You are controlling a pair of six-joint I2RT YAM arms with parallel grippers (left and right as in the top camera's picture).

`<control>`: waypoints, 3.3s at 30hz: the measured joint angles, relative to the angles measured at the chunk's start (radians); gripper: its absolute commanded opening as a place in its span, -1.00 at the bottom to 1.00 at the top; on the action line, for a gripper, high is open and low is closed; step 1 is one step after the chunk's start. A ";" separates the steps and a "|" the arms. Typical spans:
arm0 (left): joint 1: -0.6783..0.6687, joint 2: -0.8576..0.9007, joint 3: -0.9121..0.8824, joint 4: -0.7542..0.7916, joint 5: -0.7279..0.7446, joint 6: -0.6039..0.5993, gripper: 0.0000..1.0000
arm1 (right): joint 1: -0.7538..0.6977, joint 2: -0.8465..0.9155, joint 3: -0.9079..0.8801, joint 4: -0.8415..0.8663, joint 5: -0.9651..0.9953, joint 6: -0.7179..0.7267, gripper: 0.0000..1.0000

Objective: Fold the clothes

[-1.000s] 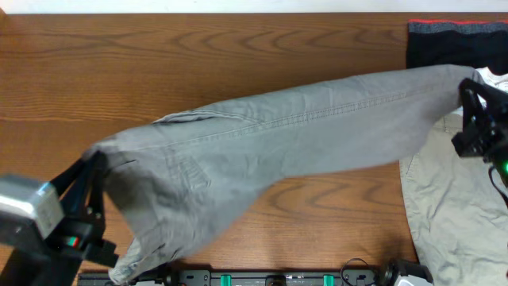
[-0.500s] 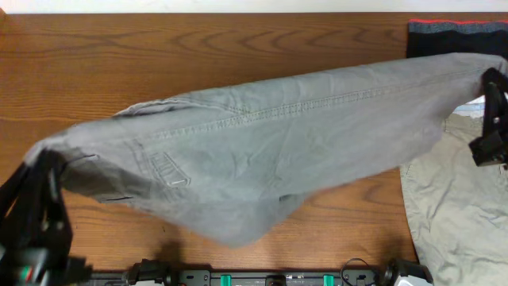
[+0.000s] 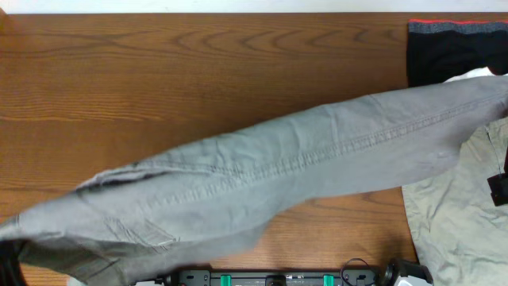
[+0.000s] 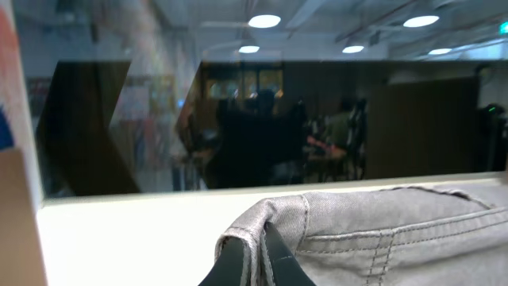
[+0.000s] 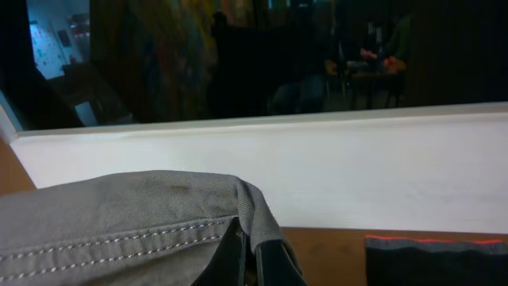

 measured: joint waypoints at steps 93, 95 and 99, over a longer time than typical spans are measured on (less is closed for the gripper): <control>0.205 1.286 -0.791 0.358 -0.160 0.045 -0.88 | 0.378 1.016 -0.002 -0.430 0.087 -0.186 0.68; 0.205 1.286 -0.788 0.315 -0.179 0.035 -0.88 | 0.378 1.016 -0.003 -0.429 0.115 -0.177 0.66; 0.218 1.286 -0.787 0.210 -0.258 -0.031 -0.88 | 0.379 1.016 -0.043 -0.394 0.143 -0.167 0.60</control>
